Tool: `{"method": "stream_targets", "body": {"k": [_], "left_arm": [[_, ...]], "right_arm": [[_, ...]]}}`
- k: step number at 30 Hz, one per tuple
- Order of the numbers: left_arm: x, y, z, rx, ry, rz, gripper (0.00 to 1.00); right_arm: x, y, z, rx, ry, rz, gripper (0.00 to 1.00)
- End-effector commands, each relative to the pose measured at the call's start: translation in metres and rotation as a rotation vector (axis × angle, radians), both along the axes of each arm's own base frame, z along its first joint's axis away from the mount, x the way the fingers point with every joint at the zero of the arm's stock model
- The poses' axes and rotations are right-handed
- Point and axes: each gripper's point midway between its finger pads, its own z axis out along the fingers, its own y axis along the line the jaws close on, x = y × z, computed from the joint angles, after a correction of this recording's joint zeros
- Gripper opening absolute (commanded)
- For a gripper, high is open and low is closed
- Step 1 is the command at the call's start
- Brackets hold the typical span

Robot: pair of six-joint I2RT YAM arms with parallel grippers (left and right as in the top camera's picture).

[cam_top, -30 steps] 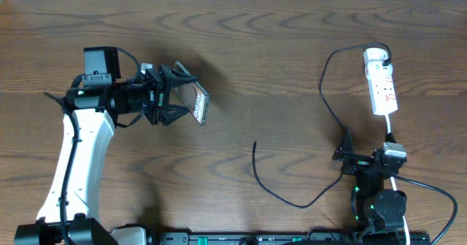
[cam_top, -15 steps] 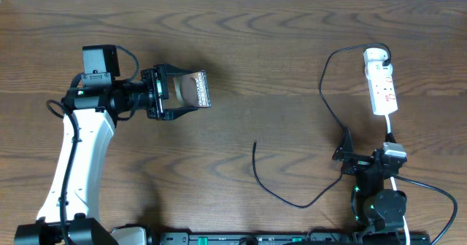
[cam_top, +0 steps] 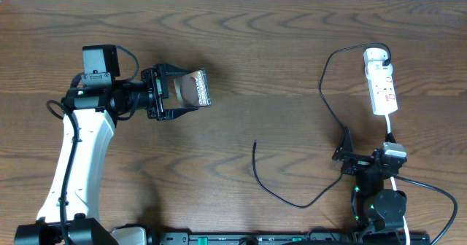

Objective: Plug charger to phone and switch on socket
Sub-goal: 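Lift the phone with the left gripper and tilt it upright, then move the right gripper toward the phone held by the left gripper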

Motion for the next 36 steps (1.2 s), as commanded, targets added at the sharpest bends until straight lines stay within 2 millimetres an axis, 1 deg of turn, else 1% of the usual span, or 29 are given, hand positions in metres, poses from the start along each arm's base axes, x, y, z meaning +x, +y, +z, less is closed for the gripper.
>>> {"method": "stream_targets", "body": {"k": [1, 5, 9, 12, 17, 22, 25, 26, 30, 33, 36], "left_arm": [[0.002, -0.002, 0.024, -0.033, -0.057, -0.013, 0.07], [0.002, -0.002, 0.024, -0.033, -0.057, -0.014, 0.07], [0.002, -0.002, 0.024, -0.033, -0.058, -0.014, 0.07], [0.002, -0.002, 0.024, -0.033, -0.058, -0.014, 0.07], [0.003, 0.0, 0.021, -0.006, -0.071, -0.008, 0.07], [0.004, 0.001, 0.019, 0.002, -0.067, -0.003, 0.07], [0.005, 0.005, 0.013, 0.033, -0.048, 0.017, 0.07], [0.006, 0.006, 0.01, 0.047, -0.046, 0.026, 0.07], [0.007, 0.012, 0.001, 0.096, -0.017, 0.054, 0.07], [0.006, 0.016, -0.006, 0.131, 0.007, 0.074, 0.07], [0.009, 0.023, -0.013, 0.183, 0.014, 0.102, 0.07]], "right_arm": [[-0.001, -0.004, 0.0, -0.015, 0.001, -0.019, 0.99], [0.0, -0.001, 0.0, -0.014, 0.001, -0.005, 0.99], [0.001, 0.017, -0.003, -0.009, 0.01, 0.1, 0.99], [0.001, 0.017, 0.004, -0.006, -0.017, 0.1, 0.99], [0.0, 0.035, -0.006, 0.024, 0.022, 0.202, 0.99], [-0.001, 0.039, -0.001, 0.054, 0.011, 0.229, 0.99], [-0.004, 0.048, 0.016, 0.063, -0.021, 0.285, 0.99], [-0.006, 0.051, 0.025, 0.062, -0.033, 0.302, 0.99], [-0.008, 0.053, 0.057, 0.064, -0.02, 0.313, 0.99], [-0.002, 0.057, 0.074, 0.071, 0.062, 0.33, 0.99], [0.011, 0.069, 0.086, 0.109, 0.186, 0.385, 0.99]]}}
